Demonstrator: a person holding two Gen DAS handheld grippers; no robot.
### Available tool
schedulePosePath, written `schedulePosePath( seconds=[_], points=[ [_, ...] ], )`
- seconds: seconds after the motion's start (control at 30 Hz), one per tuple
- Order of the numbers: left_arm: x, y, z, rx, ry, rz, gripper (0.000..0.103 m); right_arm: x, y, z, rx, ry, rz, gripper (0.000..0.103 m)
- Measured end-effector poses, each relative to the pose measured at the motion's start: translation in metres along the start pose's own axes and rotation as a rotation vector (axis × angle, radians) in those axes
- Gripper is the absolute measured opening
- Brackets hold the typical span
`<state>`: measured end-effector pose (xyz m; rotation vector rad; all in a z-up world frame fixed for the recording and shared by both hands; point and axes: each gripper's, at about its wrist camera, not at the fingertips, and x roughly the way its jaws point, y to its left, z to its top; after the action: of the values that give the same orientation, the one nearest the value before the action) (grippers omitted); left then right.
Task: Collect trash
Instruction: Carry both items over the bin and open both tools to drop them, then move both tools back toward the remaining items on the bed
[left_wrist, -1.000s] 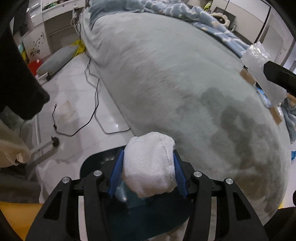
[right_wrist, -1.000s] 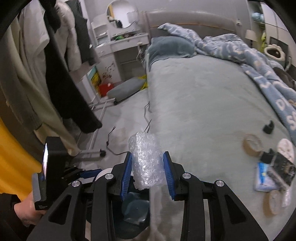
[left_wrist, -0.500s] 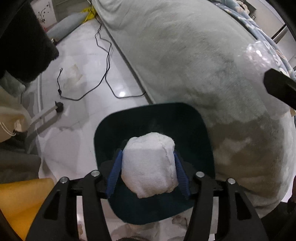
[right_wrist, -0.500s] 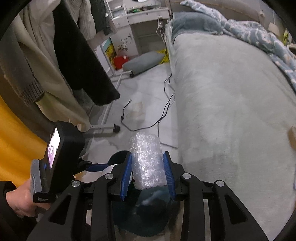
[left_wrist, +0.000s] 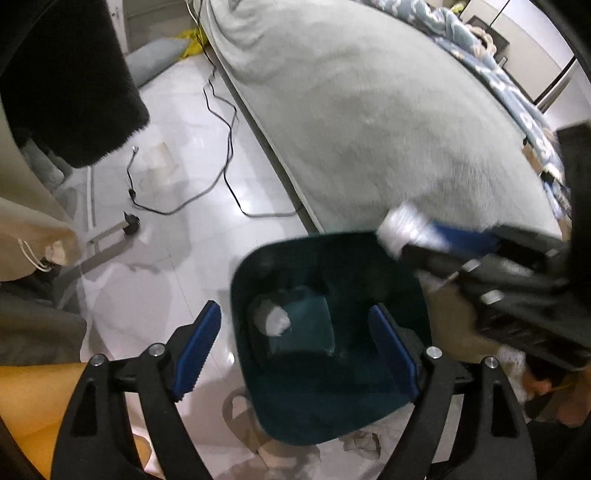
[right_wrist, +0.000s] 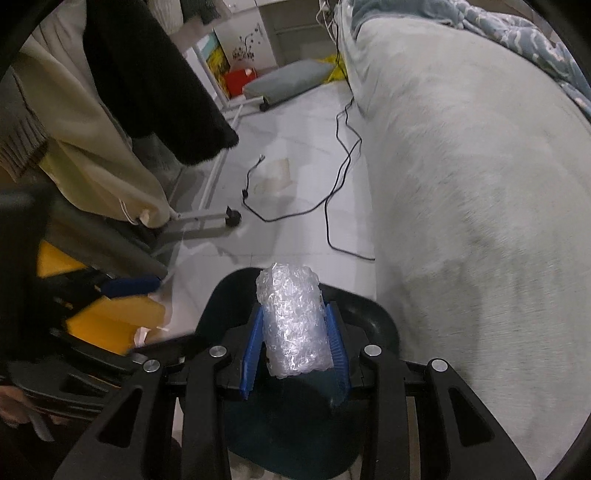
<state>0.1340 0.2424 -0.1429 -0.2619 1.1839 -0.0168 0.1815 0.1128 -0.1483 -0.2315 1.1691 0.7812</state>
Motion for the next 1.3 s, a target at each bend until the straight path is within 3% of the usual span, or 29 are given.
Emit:
schedulePosePath(
  seconds=[0.37,0.6,0.77,1.03,1.3],
  points=[
    [-0.05,0.005,0.016,-0.004,-0.232,-0.028,0.072,0.053,0.004,-0.019,-0.014,0.12,-0.029,0.035],
    [-0.079,-0.007,0.022,0.032,-0.375,-0.029,0.071,0.07,0.007,-0.038,-0.046,0.2,-0.051,0.036],
    [-0.09,-0.015,0.027,0.053,-0.434,-0.022,0.071,0.071,0.009,-0.046,-0.062,0.216,-0.057,0.038],
    [-0.104,-0.043,0.034,0.115,-0.502,0.014,0.071,0.05,0.011,-0.049,-0.105,0.174,-0.018,0.068],
    [-0.113,-0.075,0.041,0.146,-0.534,-0.005,0.073,-0.003,0.015,-0.046,-0.154,0.03,0.031,0.089]
  ],
)
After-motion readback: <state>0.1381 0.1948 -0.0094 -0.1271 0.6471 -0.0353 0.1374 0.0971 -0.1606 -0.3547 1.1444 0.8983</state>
